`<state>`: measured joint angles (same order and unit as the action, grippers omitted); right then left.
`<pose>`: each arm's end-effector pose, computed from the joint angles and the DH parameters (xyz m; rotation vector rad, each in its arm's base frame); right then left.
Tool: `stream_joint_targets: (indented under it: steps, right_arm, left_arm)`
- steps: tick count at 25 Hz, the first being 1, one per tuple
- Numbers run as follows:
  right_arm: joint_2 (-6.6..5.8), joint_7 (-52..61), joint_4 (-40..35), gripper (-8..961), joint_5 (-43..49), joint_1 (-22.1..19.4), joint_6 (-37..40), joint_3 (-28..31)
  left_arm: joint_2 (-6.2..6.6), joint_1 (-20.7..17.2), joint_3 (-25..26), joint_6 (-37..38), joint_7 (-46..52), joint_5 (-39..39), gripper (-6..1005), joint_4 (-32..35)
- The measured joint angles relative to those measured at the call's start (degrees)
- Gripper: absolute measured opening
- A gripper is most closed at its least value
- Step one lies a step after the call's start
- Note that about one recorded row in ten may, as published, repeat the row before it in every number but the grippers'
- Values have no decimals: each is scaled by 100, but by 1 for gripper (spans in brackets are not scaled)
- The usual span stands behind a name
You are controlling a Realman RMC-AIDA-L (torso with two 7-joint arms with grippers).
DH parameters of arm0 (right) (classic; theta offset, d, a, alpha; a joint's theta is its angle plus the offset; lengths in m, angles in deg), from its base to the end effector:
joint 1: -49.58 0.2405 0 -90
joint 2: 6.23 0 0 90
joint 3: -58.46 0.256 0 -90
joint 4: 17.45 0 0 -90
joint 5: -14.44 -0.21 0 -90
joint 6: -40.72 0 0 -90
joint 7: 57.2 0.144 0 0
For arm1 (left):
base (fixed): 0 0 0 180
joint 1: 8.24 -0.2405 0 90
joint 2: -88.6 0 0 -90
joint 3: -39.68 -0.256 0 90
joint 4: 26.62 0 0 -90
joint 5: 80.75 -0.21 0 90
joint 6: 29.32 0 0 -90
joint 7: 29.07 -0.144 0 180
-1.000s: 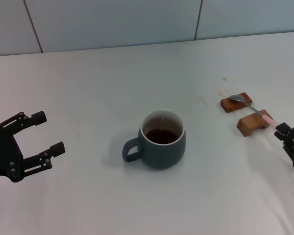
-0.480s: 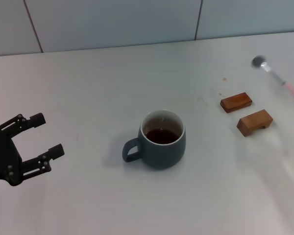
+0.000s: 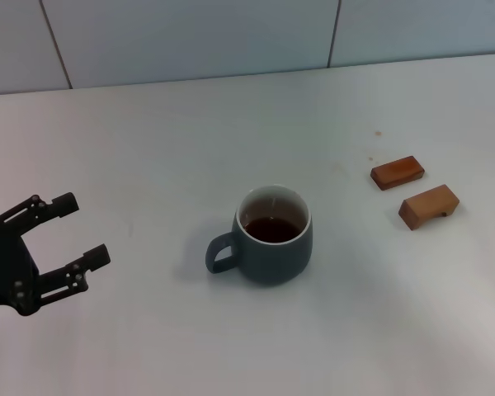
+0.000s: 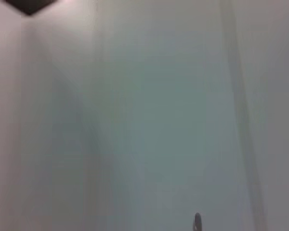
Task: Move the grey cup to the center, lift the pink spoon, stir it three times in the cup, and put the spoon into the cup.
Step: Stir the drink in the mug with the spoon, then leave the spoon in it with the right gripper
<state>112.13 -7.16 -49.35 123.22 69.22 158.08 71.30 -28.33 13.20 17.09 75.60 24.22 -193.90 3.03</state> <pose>0.3247 0.2315 0.1095 -1.8492 0.1749 1.1527 -0.3052 0.2624 0.0317 -2.5152 -0.3105 -0.9735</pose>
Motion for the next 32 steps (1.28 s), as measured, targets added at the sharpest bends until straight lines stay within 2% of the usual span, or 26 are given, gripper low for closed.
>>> stream_joint_targets:
  steps: [1,2,5,6,7,8,9,14,16,18,20,21,22,25,29,32]
  right_arm:
    - [-34,711,-770,110,-16,151,338,-243]
    - [-34,711,-770,110,-16,151,338,-243]
    - [-92,1835,-1864,109,-163,356,713,-631]
    - [-102,2612,-2609,109,-377,407,747,-1093]
    - [-102,2612,-2609,109,-377,407,747,-1093]
    - [-103,3285,-3292,109,-504,429,743,-1569]
    - [-103,3285,-3292,109,-504,429,743,-1569]
    - [-109,4629,-4493,109,-543,553,641,-2382]
    - [-150,5295,-4832,109,-527,661,620,-2713]
    - [-168,5499,-4905,109,-513,700,618,-2798]
    - [-244,5970,-5045,109,-460,798,615,-3031]
    - [-336,6401,-5141,109,-407,889,608,-3267]
    - [-336,6401,-5141,109,-407,889,608,-3267]
    - [-459,7075,-5324,110,-224,1066,597,-3613]
    - [-569,7816,-5546,110,450,1409,593,-4159]
    - [-596,8144,-5592,110,1030,1686,574,-4500]
  left_arm:
    - [-4,0,0,0,3,0,832,0]
    - [-4,0,0,0,3,0,832,0]
    - [-11,-5,0,1,4,0,832,1]
    - [-16,-8,0,15,4,-1,832,2]
    - [-16,-8,0,15,4,-1,832,2]
    - [-19,-8,0,25,5,-2,832,2]
    - [-19,-9,0,33,7,-2,832,2]
    - [-22,-9,0,56,14,0,832,5]
    - [-26,-7,0,62,15,1,832,5]
    - [-30,-3,0,68,15,3,832,6]
    - [-30,0,0,74,15,11,832,5]
    - [-31,0,0,78,15,18,832,5]
    - [-31,0,0,78,15,18,832,5]
    - [-31,0,0,86,15,34,832,5]
    - [-31,-5,1,106,15,40,832,5]
    - [-31,-6,0,123,15,46,832,5]
